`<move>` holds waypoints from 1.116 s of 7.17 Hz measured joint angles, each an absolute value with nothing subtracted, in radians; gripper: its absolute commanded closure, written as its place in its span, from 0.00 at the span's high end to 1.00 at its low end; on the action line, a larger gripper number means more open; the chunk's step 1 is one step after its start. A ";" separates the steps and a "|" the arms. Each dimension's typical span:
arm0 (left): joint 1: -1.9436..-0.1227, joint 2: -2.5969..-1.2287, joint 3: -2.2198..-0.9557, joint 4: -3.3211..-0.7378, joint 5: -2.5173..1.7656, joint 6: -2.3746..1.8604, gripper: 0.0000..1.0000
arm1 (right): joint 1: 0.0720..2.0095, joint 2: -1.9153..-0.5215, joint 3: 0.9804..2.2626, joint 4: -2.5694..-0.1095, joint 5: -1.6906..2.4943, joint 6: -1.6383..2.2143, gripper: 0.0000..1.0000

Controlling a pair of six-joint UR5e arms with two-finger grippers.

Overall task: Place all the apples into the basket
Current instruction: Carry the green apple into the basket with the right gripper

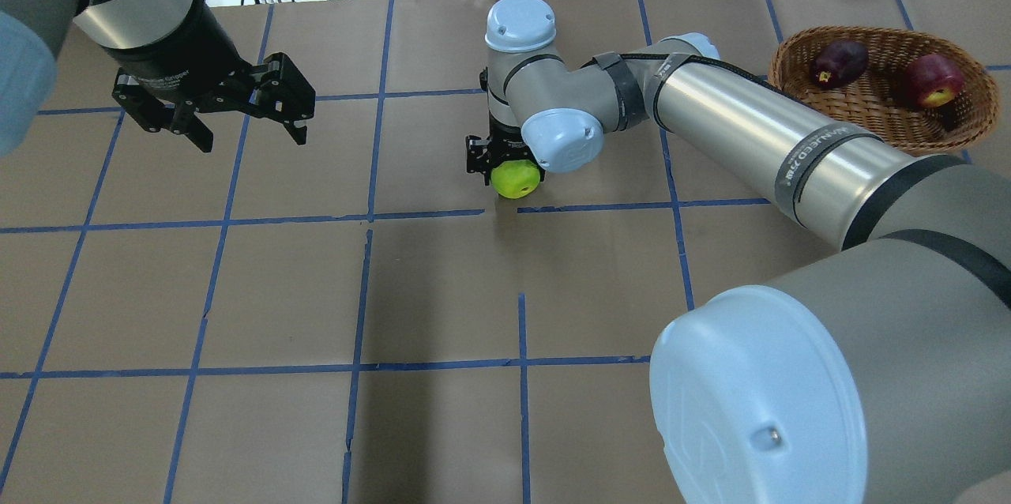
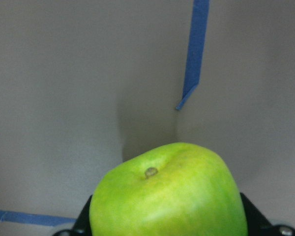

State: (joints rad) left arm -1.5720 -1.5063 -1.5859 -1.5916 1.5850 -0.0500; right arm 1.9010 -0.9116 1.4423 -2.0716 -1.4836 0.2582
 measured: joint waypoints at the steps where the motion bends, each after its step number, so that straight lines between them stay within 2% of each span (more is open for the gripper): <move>1: -1.572 -1.506 -1.585 -1.592 1.585 -0.050 1.00 | 1.863 -0.930 1.422 -2.040 -1.485 0.259 0.00; 4: -1.572 -1.505 -1.585 -1.592 1.585 -0.051 1.00 | 1.605 -1.028 1.252 -1.748 -1.504 0.227 0.00; 6: -1.572 -1.505 -1.585 -1.592 1.586 -0.051 1.00 | 1.414 -1.030 1.184 -1.694 -1.583 0.044 0.00; 8: -1.572 -1.505 -1.586 -1.592 1.586 -0.051 1.00 | 1.262 -1.009 1.176 -1.716 -1.663 -0.128 0.00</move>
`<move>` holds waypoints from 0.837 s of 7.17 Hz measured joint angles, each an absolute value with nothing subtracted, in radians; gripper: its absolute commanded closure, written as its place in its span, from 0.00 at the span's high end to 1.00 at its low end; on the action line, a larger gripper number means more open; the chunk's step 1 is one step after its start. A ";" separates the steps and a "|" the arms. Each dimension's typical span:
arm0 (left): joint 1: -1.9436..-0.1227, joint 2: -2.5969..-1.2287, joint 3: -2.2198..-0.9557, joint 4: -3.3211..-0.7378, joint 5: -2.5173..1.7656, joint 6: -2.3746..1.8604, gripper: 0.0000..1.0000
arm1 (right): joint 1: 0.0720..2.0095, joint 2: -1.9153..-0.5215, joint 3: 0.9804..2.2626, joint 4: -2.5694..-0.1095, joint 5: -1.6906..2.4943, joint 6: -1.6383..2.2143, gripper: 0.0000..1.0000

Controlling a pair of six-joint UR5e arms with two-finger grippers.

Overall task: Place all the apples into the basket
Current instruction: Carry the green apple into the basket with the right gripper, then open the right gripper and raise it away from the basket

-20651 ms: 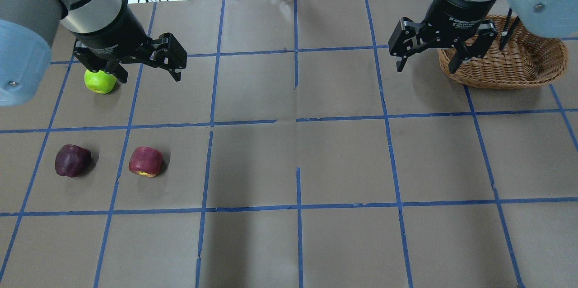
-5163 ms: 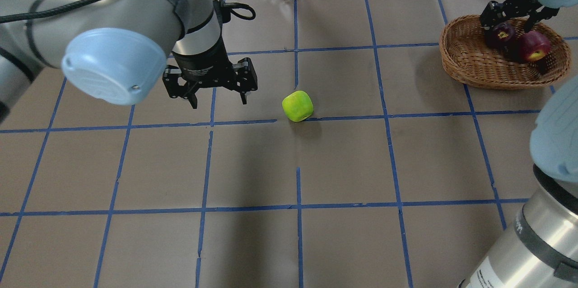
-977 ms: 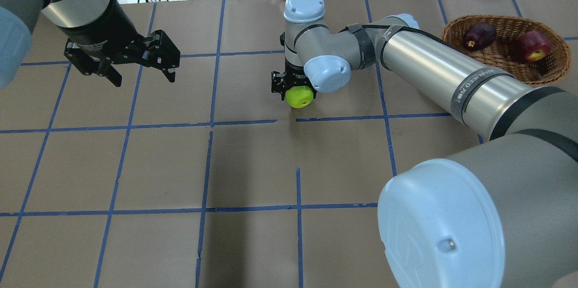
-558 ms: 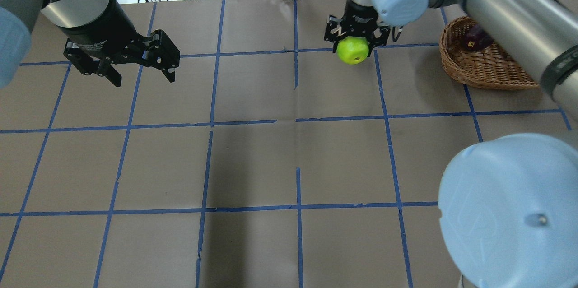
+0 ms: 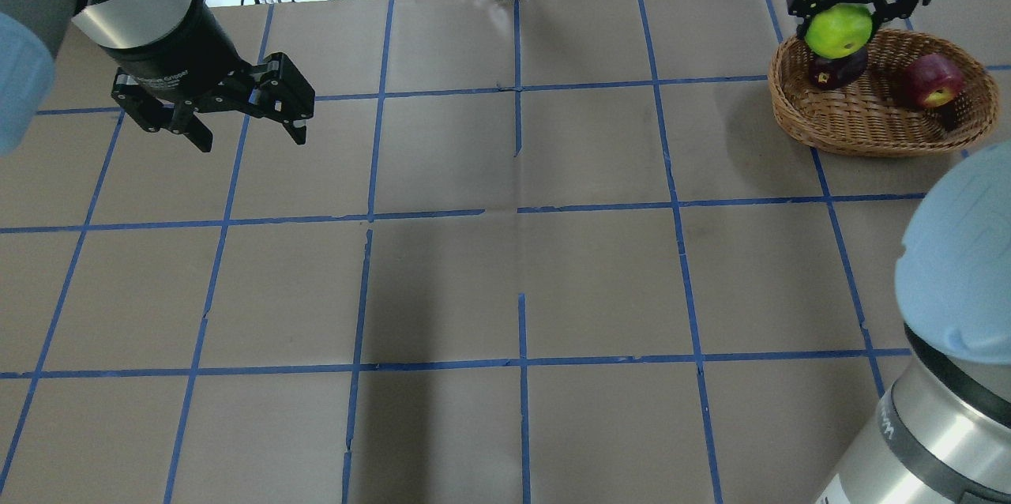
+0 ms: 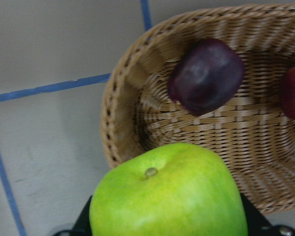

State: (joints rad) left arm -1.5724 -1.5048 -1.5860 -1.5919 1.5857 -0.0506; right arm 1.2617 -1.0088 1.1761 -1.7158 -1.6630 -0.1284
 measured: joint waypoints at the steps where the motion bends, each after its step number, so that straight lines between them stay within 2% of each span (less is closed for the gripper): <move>1: -1.572 -1.505 -1.586 -1.591 1.585 -0.051 1.00 | 1.201 -0.990 1.178 -1.734 -1.683 -0.174 0.00; 2: -1.572 -1.505 -1.586 -1.591 1.585 -0.051 1.00 | 1.156 -0.962 1.179 -1.752 -1.689 -0.194 0.00; 3: -1.572 -1.506 -1.586 -1.591 1.585 -0.051 1.00 | 1.134 -0.933 1.179 -1.782 -1.691 -0.198 0.07; 5: -1.572 -1.506 -1.586 -1.591 1.585 -0.051 1.00 | 1.123 -0.896 1.178 -1.833 -1.682 -0.191 0.55; 6: -1.571 -1.506 -1.586 -1.591 1.585 -0.051 1.00 | 1.122 -0.886 1.180 -1.837 -1.680 -0.189 0.99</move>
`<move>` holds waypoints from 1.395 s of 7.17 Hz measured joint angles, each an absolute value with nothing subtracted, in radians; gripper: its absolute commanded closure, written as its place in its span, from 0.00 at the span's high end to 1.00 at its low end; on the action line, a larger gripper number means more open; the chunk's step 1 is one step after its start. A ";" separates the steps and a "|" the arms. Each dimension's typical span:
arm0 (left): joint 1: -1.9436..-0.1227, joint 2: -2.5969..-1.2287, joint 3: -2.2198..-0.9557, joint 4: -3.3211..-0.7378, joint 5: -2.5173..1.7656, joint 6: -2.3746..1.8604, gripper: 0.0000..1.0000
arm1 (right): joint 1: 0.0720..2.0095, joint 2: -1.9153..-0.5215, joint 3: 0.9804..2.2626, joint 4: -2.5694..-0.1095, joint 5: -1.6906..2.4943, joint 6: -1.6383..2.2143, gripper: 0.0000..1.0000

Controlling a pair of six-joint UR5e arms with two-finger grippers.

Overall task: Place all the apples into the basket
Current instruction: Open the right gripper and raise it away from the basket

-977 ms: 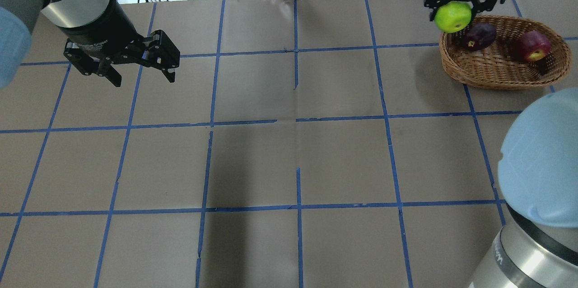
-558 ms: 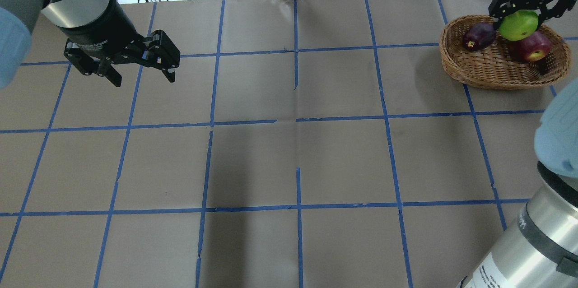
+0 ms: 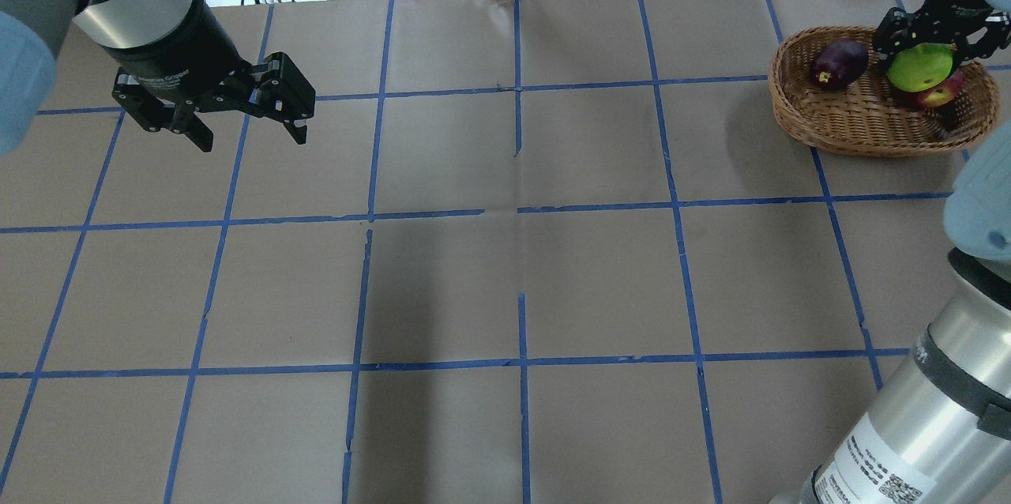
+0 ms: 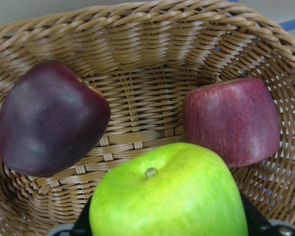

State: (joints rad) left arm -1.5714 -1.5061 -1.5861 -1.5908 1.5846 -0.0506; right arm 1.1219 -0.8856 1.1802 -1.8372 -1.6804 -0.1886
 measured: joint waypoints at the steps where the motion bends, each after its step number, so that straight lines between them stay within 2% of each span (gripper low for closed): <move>1: -1.571 -1.506 -1.586 -1.591 1.585 -0.051 1.00 | 1.122 -0.881 1.183 -1.835 -1.681 -0.187 1.00; 5: -1.572 -1.505 -1.586 -1.591 1.585 -0.050 1.00 | 1.126 -0.910 1.170 -1.752 -1.682 -0.186 1.00; 10: -1.575 -1.506 -1.585 -1.591 1.583 -0.053 1.00 | 1.277 -1.209 1.170 -1.414 -1.565 -0.060 1.00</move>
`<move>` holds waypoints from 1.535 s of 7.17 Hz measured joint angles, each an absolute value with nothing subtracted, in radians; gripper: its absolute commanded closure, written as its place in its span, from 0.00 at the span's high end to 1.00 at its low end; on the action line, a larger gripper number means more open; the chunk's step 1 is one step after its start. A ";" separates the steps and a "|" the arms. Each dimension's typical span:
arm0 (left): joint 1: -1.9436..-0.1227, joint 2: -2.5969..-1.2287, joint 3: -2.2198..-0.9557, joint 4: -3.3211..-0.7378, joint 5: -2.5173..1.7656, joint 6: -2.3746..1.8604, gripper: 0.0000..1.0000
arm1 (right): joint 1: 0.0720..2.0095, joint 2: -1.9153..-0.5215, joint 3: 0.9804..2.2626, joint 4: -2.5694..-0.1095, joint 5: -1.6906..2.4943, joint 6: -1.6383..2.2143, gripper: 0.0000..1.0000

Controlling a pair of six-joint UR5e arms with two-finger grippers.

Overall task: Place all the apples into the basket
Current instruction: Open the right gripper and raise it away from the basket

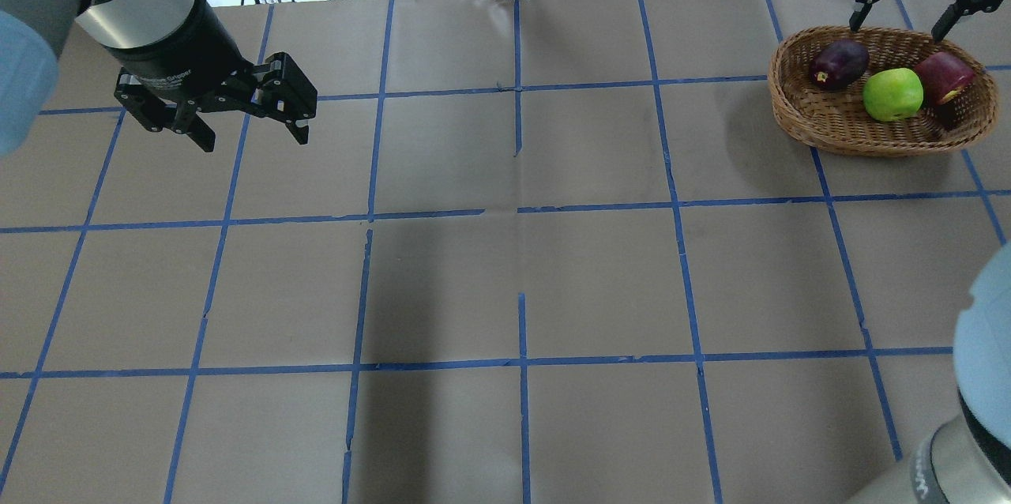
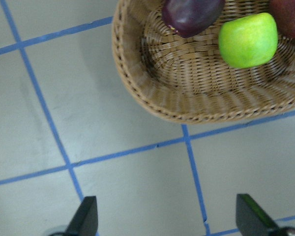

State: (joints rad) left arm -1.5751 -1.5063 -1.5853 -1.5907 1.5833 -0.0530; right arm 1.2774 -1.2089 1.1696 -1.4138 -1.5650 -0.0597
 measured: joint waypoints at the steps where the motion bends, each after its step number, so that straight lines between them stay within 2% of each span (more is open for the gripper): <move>1: -1.575 -1.506 -1.585 -1.591 1.583 -0.054 1.00 | 1.333 -1.263 1.173 -1.354 -1.539 0.001 1.00; 4: -1.574 -1.505 -1.586 -1.591 1.583 -0.052 1.00 | 1.524 -1.391 1.298 -1.348 -1.565 0.169 1.00; 7: -1.574 -1.505 -1.586 -1.591 1.583 -0.052 1.00 | 1.556 -1.484 1.445 -1.443 -1.589 0.197 1.00; 11: -1.573 -1.506 -1.582 -1.591 1.583 -0.051 1.00 | 1.559 -1.516 1.481 -1.462 -1.583 0.198 1.00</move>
State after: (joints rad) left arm -1.5726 -1.5063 -1.5821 -1.5907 1.5829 -0.0507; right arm 1.5587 -1.5159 1.4806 -1.4618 -1.5833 0.1980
